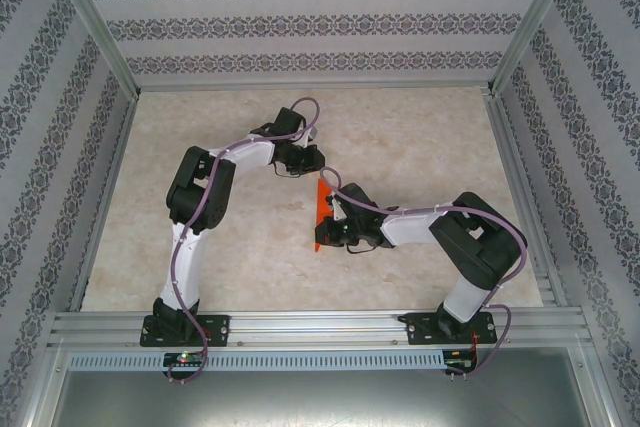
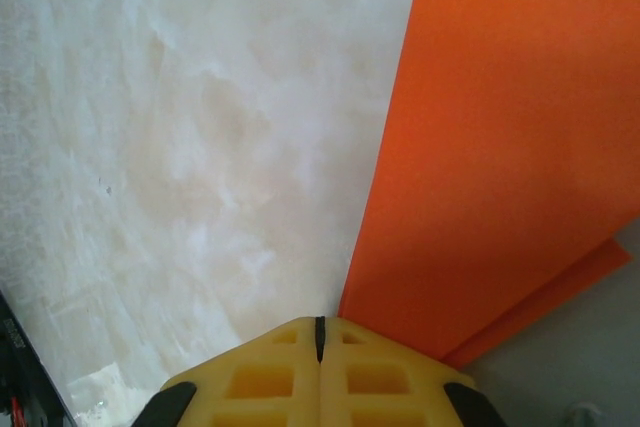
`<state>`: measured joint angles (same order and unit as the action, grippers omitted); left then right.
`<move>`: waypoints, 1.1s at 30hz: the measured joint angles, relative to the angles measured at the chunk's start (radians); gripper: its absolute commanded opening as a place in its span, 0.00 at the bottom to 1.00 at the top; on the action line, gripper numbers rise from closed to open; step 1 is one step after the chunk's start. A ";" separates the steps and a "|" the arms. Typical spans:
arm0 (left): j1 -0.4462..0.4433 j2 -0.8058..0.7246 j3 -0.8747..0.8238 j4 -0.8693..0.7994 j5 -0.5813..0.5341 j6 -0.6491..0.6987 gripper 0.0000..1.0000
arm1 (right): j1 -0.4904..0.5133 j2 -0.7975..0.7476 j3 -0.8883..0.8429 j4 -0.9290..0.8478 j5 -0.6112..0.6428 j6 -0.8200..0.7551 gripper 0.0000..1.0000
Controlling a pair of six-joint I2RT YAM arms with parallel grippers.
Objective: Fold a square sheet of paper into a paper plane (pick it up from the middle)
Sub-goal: Fold the wing for the fifth time at the center of the table, then turn over a paper plane at the center of the table.
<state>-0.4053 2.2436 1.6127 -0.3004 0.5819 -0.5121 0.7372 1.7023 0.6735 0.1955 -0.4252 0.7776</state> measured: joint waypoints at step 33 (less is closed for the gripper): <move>-0.110 -0.482 -0.397 -0.080 -0.166 0.042 0.49 | -0.264 -0.341 -0.006 -0.323 -0.074 -0.079 0.35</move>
<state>-0.5152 1.7618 1.2156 -0.3801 0.4164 -0.4702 0.4736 1.3613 0.6678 -0.1276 -0.4995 0.6983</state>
